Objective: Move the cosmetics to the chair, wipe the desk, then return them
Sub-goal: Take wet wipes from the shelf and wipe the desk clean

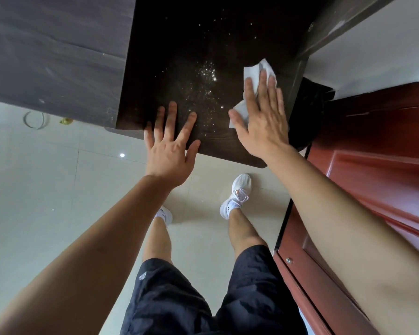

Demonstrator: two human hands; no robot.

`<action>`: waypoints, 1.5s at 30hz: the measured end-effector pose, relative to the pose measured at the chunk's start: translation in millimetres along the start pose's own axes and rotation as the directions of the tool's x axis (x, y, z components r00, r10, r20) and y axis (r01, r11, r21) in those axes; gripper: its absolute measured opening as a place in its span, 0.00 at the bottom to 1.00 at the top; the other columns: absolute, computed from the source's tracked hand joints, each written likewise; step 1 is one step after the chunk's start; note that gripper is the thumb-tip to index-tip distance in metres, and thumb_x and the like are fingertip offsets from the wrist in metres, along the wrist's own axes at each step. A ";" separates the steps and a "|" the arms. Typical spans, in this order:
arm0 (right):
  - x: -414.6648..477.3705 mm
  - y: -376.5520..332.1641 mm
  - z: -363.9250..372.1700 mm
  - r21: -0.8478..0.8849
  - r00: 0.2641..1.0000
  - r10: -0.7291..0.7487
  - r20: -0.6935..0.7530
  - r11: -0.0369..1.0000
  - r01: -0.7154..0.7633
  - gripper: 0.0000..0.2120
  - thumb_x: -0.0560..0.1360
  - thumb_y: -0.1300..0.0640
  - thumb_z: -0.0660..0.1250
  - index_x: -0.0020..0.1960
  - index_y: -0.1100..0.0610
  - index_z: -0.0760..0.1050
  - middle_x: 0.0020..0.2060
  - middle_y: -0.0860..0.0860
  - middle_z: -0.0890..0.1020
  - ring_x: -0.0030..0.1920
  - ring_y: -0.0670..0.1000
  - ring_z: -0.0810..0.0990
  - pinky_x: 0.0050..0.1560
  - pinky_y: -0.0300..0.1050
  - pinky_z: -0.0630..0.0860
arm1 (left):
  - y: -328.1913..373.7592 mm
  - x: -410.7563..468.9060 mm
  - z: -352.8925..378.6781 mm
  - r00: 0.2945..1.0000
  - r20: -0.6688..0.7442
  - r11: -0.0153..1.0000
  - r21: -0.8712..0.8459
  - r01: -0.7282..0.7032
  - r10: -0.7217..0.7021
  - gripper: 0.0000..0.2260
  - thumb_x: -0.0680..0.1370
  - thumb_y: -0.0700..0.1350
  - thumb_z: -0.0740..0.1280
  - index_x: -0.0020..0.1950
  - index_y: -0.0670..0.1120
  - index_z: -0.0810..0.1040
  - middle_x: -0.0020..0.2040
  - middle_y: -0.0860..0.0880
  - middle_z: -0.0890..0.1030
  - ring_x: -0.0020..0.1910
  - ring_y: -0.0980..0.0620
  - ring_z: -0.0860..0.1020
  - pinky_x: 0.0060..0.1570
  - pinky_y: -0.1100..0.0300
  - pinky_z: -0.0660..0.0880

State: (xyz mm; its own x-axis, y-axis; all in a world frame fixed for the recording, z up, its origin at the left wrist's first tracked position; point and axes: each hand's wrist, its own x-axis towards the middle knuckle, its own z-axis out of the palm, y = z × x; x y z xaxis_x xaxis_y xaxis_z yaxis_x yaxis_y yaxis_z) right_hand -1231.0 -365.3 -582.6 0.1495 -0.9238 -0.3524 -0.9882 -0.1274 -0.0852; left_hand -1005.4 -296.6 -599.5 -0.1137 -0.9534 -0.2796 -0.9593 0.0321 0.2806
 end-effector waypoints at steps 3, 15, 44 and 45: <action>45.1 -1.9 -15.0 0.025 1.000 -0.008 0.023 1.000 0.007 0.37 0.82 0.35 0.44 0.82 0.55 0.41 0.80 0.61 0.41 0.80 0.60 0.40 0.80 0.55 0.41 | -0.7 -0.3 1.0 1.000 -0.001 1.000 0.005 -0.007 0.007 0.26 0.82 0.59 0.54 0.80 0.56 0.55 0.81 0.44 0.50 0.79 0.41 0.48 0.74 0.39 0.51; 23.3 -3.3 -4.4 0.011 0.977 -0.210 0.046 0.978 0.210 0.31 0.83 0.36 0.45 0.82 0.45 0.43 0.81 0.60 0.42 0.80 0.61 0.39 0.80 0.57 0.42 | -1.6 -0.7 3.7 1.000 -0.022 1.000 -0.004 -0.007 0.007 0.26 0.82 0.58 0.55 0.79 0.57 0.56 0.81 0.44 0.50 0.79 0.41 0.47 0.74 0.39 0.50; 142.8 -4.7 -53.4 0.221 0.900 0.433 0.051 0.874 -0.433 0.31 0.81 0.33 0.45 0.81 0.38 0.41 0.80 0.59 0.36 0.78 0.67 0.35 0.78 0.64 0.42 | -3.9 2.0 6.7 1.000 -0.004 1.000 -0.003 -0.010 0.010 0.25 0.82 0.60 0.51 0.79 0.58 0.54 0.81 0.45 0.49 0.79 0.42 0.46 0.73 0.39 0.50; 142.1 -11.0 -52.9 0.215 0.892 0.449 0.045 0.868 -0.448 0.30 0.82 0.34 0.45 0.81 0.39 0.41 0.80 0.60 0.36 0.78 0.68 0.35 0.78 0.63 0.42 | -3.9 2.8 6.4 1.000 -0.005 1.000 0.000 -0.013 0.013 0.25 0.82 0.60 0.52 0.79 0.58 0.54 0.81 0.44 0.49 0.79 0.42 0.46 0.73 0.39 0.50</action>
State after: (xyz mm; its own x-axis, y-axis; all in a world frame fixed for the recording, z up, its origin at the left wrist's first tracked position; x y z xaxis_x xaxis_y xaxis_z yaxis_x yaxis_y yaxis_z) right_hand -1200.6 -514.3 -582.5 -0.3089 -0.8655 -0.3944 -0.9173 0.3806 -0.1168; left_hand -1003.7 -297.5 -607.3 -0.1252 -0.9544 -0.2710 -0.9576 0.0448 0.2847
